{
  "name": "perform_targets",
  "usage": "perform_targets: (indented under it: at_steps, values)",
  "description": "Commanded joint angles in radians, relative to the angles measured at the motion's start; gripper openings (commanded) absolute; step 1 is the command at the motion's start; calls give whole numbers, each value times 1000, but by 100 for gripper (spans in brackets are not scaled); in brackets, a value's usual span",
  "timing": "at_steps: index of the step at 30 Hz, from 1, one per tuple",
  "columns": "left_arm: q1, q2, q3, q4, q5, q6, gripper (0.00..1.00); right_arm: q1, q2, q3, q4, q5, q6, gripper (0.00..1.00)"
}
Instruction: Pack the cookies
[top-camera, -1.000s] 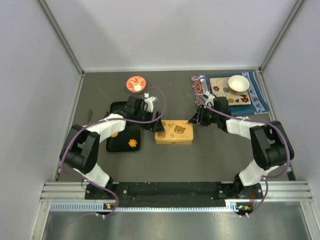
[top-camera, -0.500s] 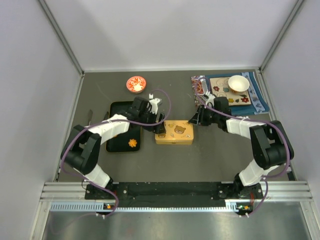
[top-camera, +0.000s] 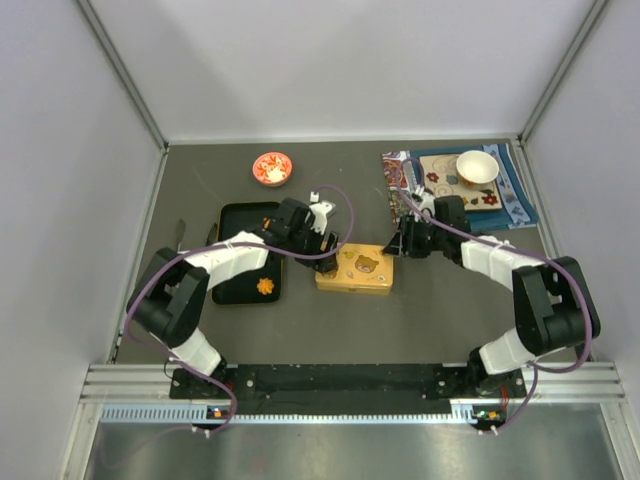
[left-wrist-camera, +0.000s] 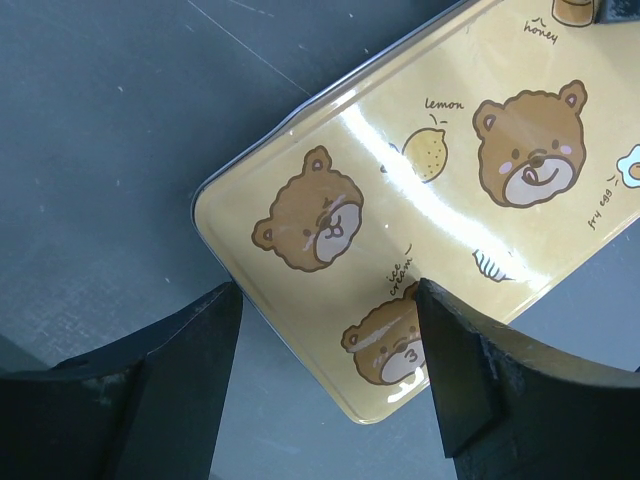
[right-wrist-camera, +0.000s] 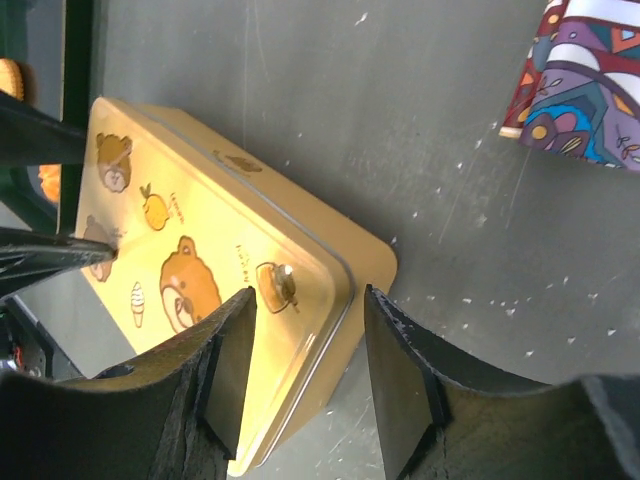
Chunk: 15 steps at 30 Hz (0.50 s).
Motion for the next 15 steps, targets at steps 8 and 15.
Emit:
perform_targets:
  at_steps: [8,15]
  values:
    - [-23,25,-17,-1,-40,24,74,-9,-119,-18,-115,-127,-53,50]
    - [-23,11,-22,2,-46,30,74,-7,-120,-41,-196,-152,-131,51]
